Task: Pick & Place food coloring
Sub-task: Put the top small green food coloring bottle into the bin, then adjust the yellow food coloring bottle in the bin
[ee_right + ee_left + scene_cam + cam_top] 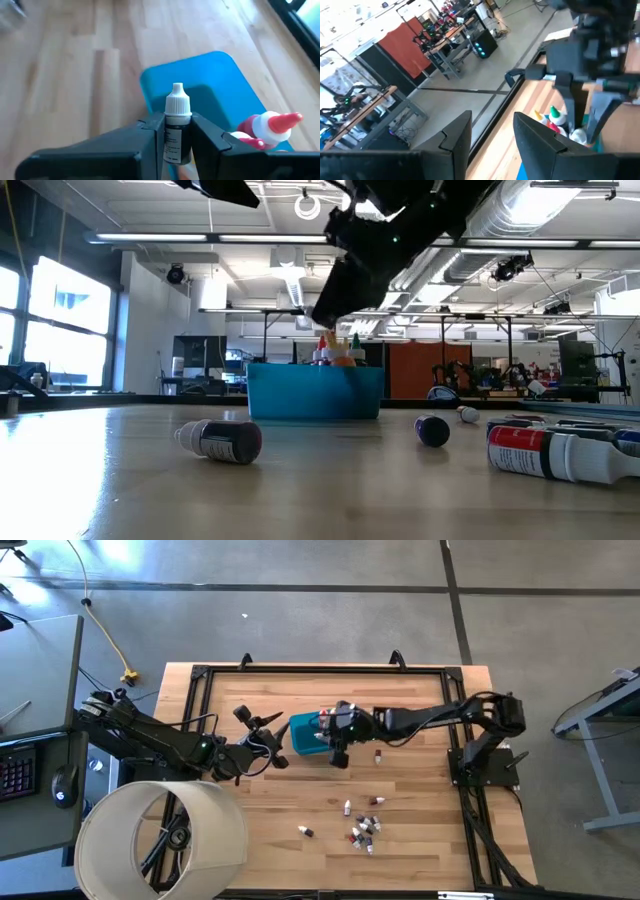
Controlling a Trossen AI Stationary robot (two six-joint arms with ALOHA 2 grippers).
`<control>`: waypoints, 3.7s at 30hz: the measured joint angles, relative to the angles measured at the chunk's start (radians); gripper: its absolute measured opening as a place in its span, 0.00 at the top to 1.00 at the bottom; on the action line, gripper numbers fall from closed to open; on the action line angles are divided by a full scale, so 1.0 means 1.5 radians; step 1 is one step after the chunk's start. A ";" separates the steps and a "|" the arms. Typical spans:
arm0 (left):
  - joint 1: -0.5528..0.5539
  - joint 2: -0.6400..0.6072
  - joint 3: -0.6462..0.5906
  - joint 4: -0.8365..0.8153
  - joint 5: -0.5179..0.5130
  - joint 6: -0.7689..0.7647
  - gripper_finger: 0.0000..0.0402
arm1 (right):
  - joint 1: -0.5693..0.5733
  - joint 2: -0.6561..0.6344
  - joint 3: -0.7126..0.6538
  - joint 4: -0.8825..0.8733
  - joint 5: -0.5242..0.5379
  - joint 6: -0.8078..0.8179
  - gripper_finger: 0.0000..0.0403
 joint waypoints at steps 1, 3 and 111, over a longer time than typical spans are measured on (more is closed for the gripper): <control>0.000 0.000 0.000 0.000 0.004 0.000 0.64 | 0.003 0.006 0.000 0.002 0.017 -0.012 0.84; 0.000 0.000 0.000 0.000 0.014 0.000 0.64 | 0.005 0.012 -0.001 0.001 0.057 -0.031 0.84; 0.367 0.353 0.405 -0.603 0.770 -0.086 0.64 | 0.044 -0.445 -0.221 -0.132 0.174 0.124 0.75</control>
